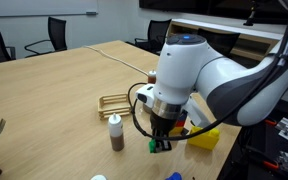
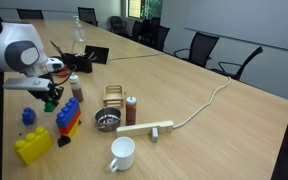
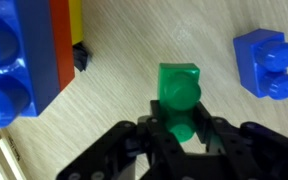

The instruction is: Take the green legos and put it on the yellow legos

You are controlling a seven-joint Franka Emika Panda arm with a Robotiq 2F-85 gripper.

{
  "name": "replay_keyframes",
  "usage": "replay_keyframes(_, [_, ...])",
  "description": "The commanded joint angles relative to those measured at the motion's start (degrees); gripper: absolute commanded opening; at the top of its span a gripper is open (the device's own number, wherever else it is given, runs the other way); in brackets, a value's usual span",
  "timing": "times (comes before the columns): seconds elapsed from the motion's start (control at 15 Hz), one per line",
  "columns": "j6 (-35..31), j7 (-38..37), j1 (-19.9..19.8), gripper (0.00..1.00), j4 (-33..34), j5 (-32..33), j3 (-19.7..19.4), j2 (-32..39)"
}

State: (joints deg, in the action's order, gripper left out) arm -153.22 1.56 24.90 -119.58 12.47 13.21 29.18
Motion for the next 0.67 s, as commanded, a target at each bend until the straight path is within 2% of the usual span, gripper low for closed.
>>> replay_keyframes(0.0, [1.8,-1.8,-0.9,0.1,-3.0,-1.9,1.0,-4.5])
replay_keyframes(0.6, [-2.4,-7.1,-4.5,0.1,-15.0,-9.8,1.5,-16.2])
